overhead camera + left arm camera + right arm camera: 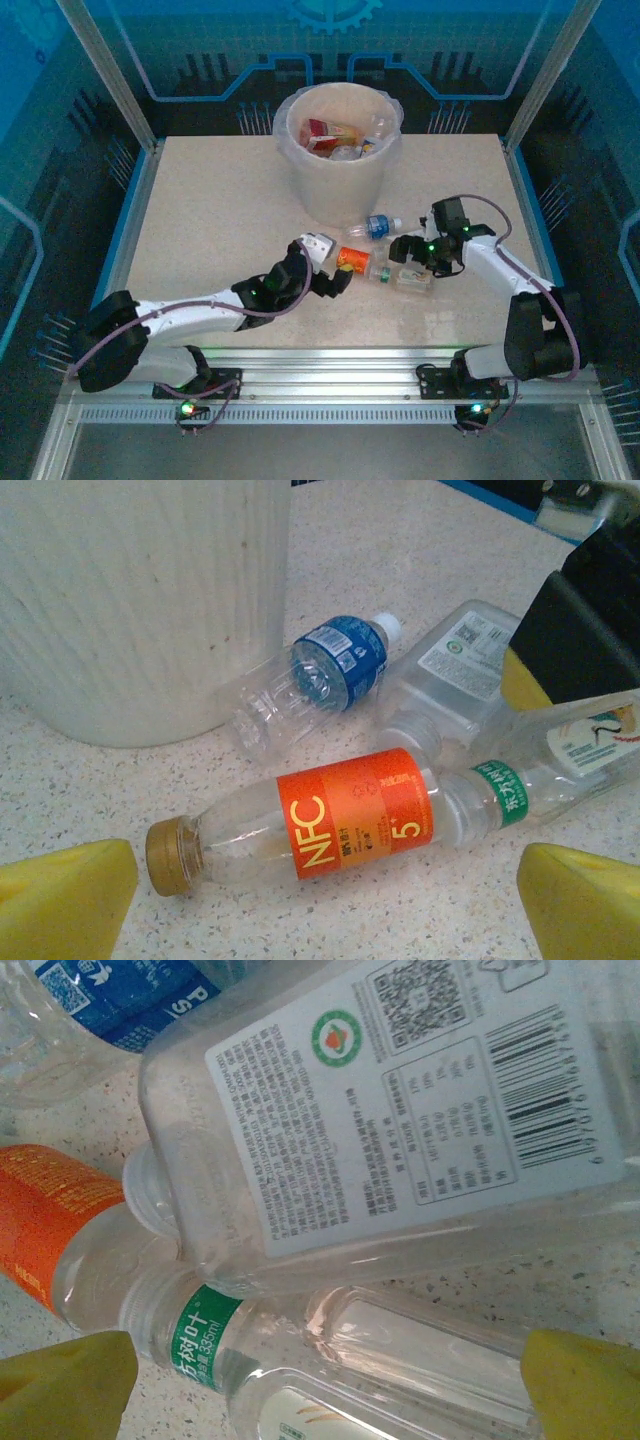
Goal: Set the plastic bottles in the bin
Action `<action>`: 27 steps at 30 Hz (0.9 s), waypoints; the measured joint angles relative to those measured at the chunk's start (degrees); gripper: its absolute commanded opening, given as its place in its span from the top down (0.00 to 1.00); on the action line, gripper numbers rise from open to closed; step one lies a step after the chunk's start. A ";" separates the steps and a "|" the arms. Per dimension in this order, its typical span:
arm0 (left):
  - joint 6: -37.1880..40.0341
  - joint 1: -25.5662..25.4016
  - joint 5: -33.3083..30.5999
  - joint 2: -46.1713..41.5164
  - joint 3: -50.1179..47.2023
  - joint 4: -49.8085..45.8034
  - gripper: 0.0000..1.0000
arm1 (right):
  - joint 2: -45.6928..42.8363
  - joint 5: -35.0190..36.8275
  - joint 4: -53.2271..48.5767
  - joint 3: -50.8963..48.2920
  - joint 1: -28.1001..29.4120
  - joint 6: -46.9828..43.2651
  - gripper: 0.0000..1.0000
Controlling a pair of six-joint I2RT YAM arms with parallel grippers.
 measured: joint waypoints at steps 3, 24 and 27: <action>0.00 -0.37 -0.61 2.64 0.00 1.03 0.01 | 0.13 0.37 -0.24 0.00 0.76 -0.15 0.00; -1.53 -0.92 -2.54 7.45 0.04 2.19 0.01 | -2.47 3.19 -6.73 -0.35 8.24 0.98 0.00; -1.53 -0.94 -2.71 7.52 0.07 2.25 0.01 | -2.47 3.72 -7.91 -0.55 9.81 1.20 0.00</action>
